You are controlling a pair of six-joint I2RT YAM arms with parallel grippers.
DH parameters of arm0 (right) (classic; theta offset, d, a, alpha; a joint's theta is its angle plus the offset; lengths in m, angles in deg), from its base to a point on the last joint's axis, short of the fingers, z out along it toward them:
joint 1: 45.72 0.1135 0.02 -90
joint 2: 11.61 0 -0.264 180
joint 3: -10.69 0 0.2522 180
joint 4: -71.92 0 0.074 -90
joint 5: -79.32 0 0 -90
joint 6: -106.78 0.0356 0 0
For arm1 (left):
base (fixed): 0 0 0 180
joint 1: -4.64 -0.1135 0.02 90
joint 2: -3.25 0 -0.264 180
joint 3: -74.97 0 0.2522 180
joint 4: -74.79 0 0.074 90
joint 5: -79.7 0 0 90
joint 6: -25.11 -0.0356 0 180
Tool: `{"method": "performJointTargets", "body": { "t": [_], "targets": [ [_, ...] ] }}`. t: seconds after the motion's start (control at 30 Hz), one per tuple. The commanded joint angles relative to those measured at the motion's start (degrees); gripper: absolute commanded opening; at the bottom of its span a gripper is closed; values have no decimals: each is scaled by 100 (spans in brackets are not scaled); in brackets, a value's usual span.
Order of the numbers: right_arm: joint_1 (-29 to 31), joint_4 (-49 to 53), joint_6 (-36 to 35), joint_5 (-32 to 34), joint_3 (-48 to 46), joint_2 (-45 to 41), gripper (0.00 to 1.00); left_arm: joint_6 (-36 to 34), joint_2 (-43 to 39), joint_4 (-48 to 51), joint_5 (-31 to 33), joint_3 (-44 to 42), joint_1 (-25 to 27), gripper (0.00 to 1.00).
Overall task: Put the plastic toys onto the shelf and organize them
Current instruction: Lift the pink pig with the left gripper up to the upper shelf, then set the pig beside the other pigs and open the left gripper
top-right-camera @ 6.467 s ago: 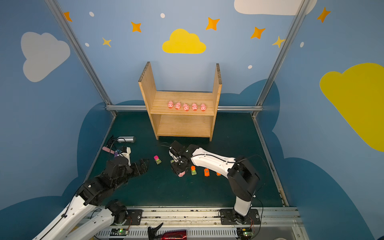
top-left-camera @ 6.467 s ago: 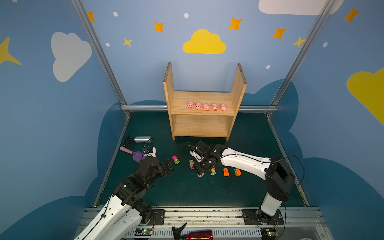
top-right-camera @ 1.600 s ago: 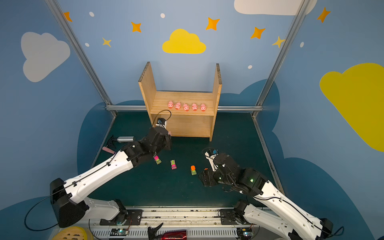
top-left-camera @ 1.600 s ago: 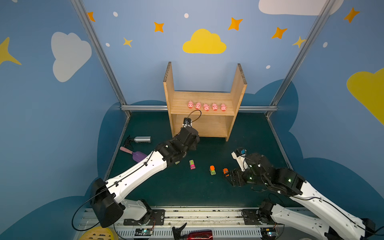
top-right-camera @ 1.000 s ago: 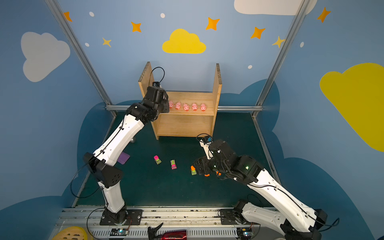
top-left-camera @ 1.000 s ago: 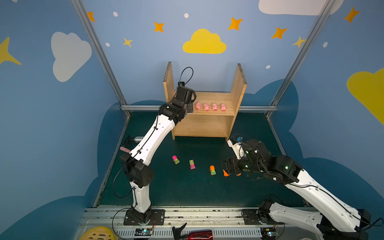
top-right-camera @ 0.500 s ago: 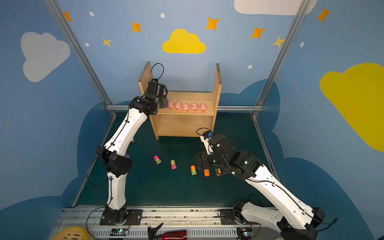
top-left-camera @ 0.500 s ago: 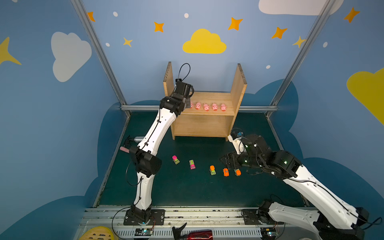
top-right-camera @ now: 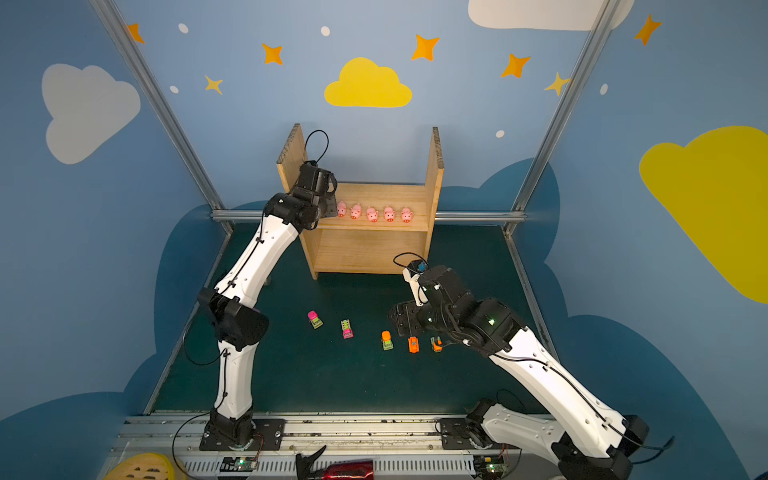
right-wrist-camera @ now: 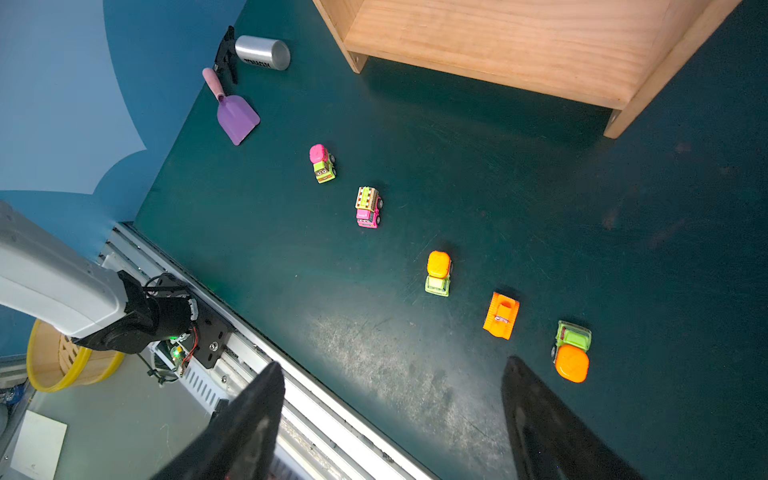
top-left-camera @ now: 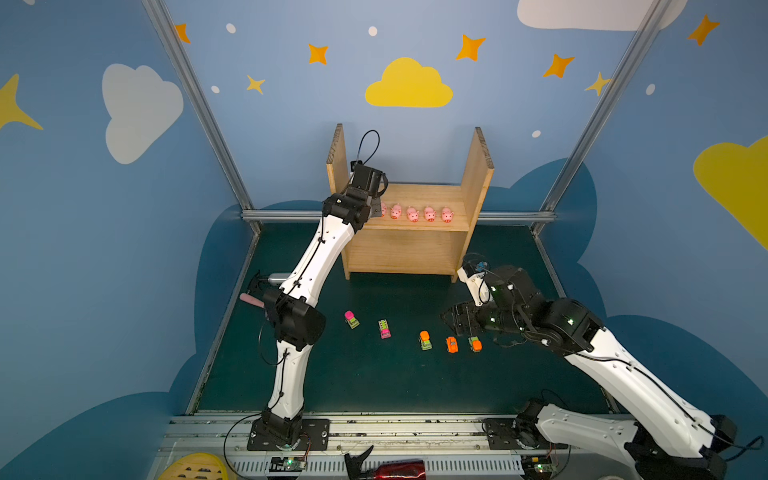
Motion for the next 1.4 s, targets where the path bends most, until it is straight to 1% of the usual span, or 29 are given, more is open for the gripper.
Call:
{"method": "performJointTargets", "body": {
  "t": [0.0, 0.4, 0.6, 0.8, 0.93, 1.03, 1.1, 1.13, 1.2, 1.23, 1.37],
  "targets": [
    [-64, 113, -65, -3, 148, -24, 81, 93, 123, 65, -61, 219, -41, 32],
    [-229, 111, -127, -143, 121, -42, 81, 135, 155, 172, 32, 390, -49, 47],
    [-294, 111, -127, -175, 114, -103, 81, 116, 168, 203, 45, 584, -50, 50],
    [-343, 128, -138, -226, 138, -147, 81, 44, 134, 288, 7, 817, -32, 55],
    [-350, 103, -162, -232, 156, -129, 81, -62, -35, 366, -80, 933, 39, 59],
    [-350, 84, -171, -144, 118, -138, 81, -253, -238, 350, -65, 899, 183, 68],
    [-350, 59, -154, -12, 17, -176, 81, -350, -376, 384, -35, 867, 314, 76],
    [-350, 37, -140, 33, -70, -211, 81, -379, -474, 411, -33, 825, 379, 81],
    [-351, -48, -97, 58, -265, -301, 81, -405, -674, 448, -54, 660, 526, 95],
    [-350, -117, -68, 30, -372, -350, 81, -431, -811, 453, -69, 541, 607, 100],
    [-333, -413, 39, -65, -816, -543, 81, -513, -1522, 332, -2, -270, 924, 100]
  ]
}}
